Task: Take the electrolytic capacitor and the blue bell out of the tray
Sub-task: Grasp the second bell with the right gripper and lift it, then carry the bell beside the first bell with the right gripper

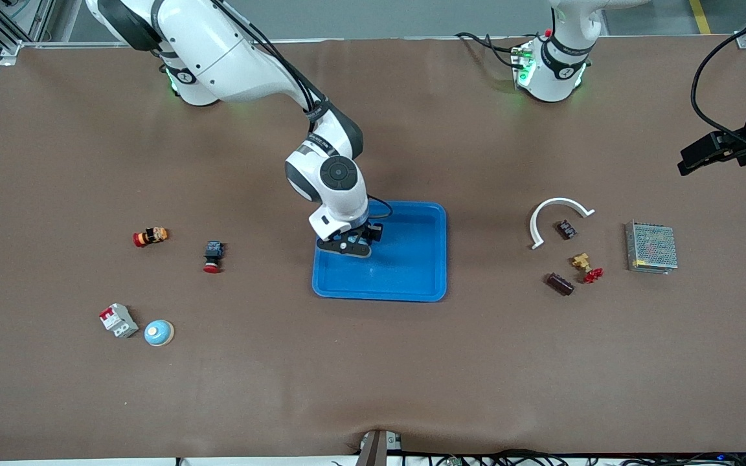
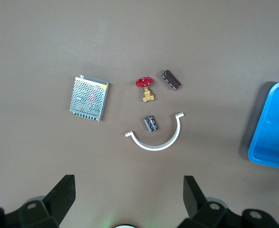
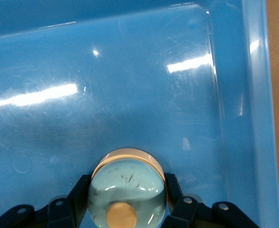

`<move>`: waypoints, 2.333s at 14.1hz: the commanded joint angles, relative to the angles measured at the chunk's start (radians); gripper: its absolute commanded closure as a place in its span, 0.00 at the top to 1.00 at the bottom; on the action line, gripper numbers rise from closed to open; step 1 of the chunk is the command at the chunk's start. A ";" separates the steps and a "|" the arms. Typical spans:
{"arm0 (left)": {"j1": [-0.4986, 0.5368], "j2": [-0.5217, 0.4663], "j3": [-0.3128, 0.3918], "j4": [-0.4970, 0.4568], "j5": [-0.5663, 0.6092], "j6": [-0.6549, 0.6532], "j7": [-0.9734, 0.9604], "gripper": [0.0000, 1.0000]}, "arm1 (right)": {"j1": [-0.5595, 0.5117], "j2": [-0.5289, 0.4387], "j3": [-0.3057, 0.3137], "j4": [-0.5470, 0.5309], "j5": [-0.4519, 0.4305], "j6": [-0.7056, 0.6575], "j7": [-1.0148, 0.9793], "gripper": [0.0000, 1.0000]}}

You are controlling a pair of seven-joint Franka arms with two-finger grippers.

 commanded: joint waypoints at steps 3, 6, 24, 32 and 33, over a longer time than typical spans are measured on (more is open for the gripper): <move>0.006 -0.014 0.003 -0.002 -0.031 0.005 0.020 1.00 | -0.004 -0.014 -0.008 0.023 -0.031 -0.001 0.022 0.46; 0.006 -0.014 0.003 -0.002 -0.031 0.009 0.020 1.00 | -0.033 -0.022 -0.002 0.060 -0.026 -0.019 0.006 0.46; 0.004 -0.012 0.003 -0.001 -0.043 0.010 0.020 1.00 | -0.419 -0.075 0.007 0.315 0.122 -0.417 -0.745 0.44; 0.003 -0.012 0.000 0.001 -0.037 0.011 0.020 1.00 | -0.507 -0.074 0.002 0.152 0.101 -0.225 -0.908 0.44; 0.003 -0.011 -0.001 0.001 -0.035 0.010 0.020 1.00 | -0.510 -0.074 0.002 0.138 0.098 -0.208 -0.910 0.44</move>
